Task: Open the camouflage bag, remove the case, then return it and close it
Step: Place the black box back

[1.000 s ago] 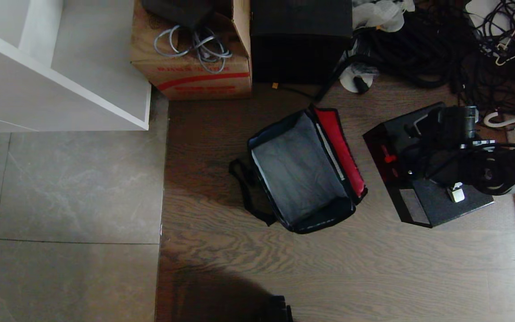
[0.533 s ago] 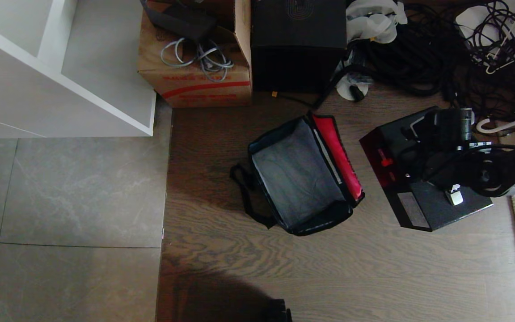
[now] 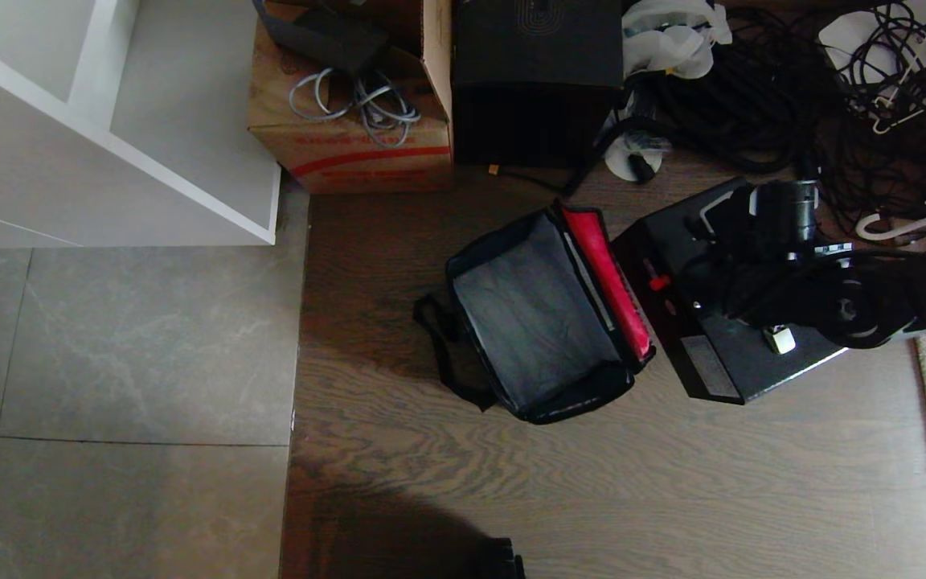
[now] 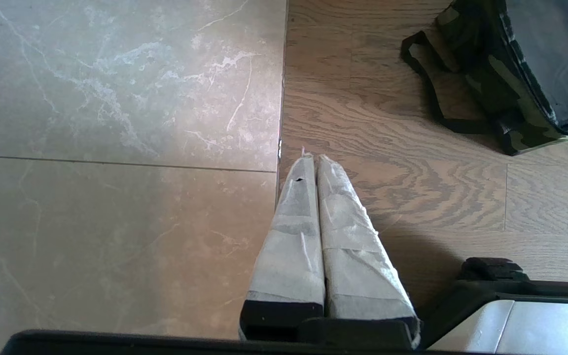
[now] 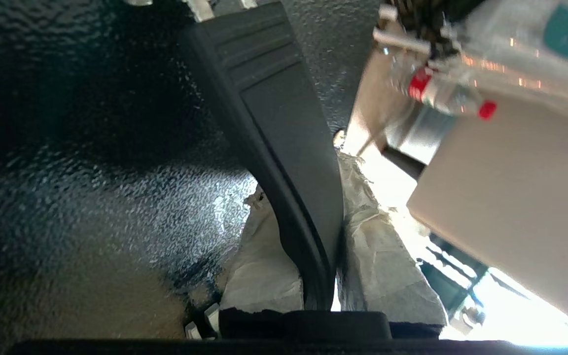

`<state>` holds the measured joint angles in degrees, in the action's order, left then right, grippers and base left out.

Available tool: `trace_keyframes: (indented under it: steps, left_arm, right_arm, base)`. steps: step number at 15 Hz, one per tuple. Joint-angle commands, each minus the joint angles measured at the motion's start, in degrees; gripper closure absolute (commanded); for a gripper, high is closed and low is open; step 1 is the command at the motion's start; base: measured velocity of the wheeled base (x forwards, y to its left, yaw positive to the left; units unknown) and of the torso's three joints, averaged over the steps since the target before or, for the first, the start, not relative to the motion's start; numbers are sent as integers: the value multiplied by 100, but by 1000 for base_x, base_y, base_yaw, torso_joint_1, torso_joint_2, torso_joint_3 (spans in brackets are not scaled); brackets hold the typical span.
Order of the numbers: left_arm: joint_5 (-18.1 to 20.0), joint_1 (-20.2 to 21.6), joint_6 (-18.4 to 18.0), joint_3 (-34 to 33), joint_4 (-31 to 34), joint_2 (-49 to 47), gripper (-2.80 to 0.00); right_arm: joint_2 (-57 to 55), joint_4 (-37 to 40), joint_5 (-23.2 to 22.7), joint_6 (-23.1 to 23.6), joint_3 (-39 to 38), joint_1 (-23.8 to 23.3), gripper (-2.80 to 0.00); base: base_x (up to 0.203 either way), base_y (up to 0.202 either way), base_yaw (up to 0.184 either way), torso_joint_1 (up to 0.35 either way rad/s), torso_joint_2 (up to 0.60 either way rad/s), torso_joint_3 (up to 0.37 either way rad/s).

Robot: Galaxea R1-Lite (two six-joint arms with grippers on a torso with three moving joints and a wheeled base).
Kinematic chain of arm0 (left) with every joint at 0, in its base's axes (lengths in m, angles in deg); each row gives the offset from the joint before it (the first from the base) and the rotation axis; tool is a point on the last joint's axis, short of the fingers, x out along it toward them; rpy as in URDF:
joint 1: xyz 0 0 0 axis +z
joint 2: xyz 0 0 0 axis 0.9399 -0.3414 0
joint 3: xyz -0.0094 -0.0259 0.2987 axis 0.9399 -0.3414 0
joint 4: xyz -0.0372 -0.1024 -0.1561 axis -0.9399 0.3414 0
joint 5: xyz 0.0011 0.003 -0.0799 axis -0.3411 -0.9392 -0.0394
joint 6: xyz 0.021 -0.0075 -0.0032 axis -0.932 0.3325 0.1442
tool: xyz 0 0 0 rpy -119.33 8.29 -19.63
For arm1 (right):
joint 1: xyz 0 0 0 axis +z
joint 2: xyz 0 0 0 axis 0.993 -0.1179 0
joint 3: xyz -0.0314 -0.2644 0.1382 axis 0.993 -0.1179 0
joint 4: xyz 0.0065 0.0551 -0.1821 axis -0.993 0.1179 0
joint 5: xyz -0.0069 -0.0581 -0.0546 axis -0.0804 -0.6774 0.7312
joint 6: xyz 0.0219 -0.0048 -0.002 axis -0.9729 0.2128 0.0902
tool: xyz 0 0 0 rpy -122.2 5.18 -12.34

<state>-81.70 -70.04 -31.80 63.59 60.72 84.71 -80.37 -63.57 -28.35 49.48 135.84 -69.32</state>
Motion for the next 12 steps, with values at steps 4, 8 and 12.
trace_keyframes:
  steps: [4, 8, 12]
  left_arm:
    - [0, 0, 1, -5, -1, -6, 0]
    - [0, 0, 6, -5, -1, -6, 0]
    - [0, 0, 9, -5, -1, -6, 0]
  right_arm:
    - [267, 1405, 34, -353, 783, 442, 0]
    - [333, 2176, 35, -769, 1148, 1013, 0]
    - [401, 3324, 27, -1588, 1476, 1555, 0]
  base:
    - [0, 0, 0, 0, 0, 0]
    - [0, 0, 0, 0, 0, 0]
    - [0, 0, 0, 0, 0, 0]
